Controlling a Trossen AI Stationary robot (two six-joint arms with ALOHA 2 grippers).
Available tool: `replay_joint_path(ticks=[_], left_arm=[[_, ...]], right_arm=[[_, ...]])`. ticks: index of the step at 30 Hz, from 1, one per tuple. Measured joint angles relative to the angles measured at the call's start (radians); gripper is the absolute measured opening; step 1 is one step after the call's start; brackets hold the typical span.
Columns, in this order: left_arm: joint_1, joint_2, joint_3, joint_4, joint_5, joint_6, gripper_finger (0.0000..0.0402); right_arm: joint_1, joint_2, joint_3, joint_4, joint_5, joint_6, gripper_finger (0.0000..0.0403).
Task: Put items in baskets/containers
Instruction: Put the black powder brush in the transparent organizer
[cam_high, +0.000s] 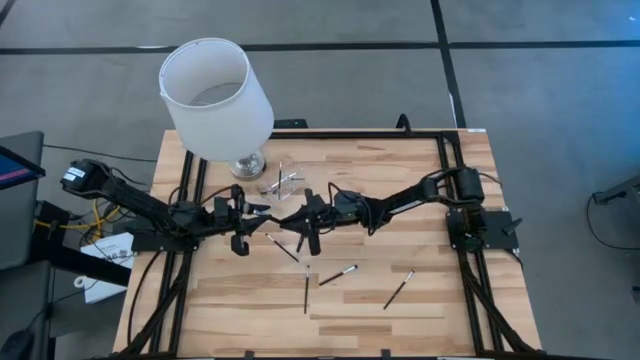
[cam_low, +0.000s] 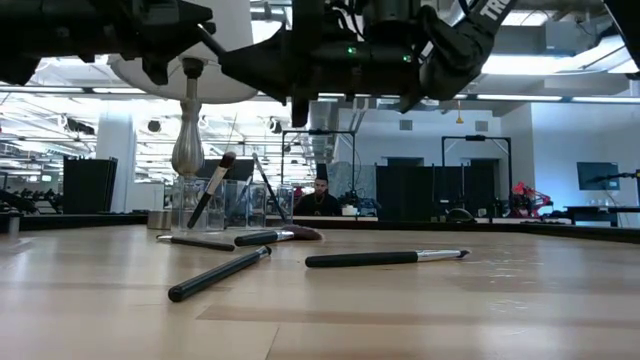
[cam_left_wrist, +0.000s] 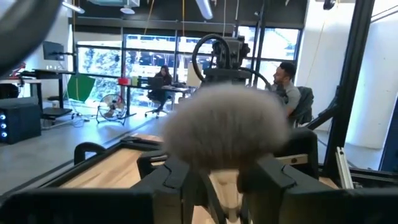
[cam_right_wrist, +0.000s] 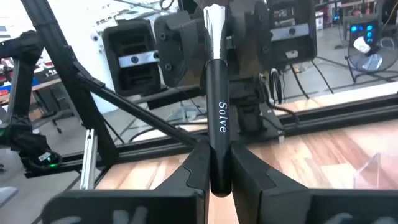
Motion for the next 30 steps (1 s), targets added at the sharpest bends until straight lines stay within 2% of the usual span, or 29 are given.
replay_joint_path(ticks=[7,12,16,19,25,28,30], left_arm=[[-0.001,0.000,0.000,0.005,0.025,-0.015,0.0047],[0.000,0.001,0.000,-0.002,0.021,0.000,0.0046],[0.000,0.001,0.000,-0.001,-0.022,0.002,0.0046],[0.001,0.000,0.000,0.002,-0.101,0.021,0.0046],[-0.002,0.000,0.006,-0.015,-0.242,0.136,0.0046],[0.005,0.000,0.052,-0.103,-0.306,0.183,0.0046],[0.025,0.000,0.099,-0.211,-0.312,0.184,0.0046]], right_arm=[[0.000,-0.001,0.000,0.002,-0.002,-0.018,0.0031],[-0.001,-0.003,0.000,-0.022,0.006,-0.006,0.0060],[-0.012,-0.005,0.000,-0.088,0.004,-0.004,0.0093],[-0.031,-0.038,0.000,-0.224,-0.001,-0.004,0.0120],[-0.061,-0.177,0.000,-0.656,0.019,-0.028,0.0173],[-0.061,-0.243,0.000,-0.814,0.098,-0.032,0.0192],[-0.061,-0.283,0.000,-0.899,0.141,-0.034,0.0200]])
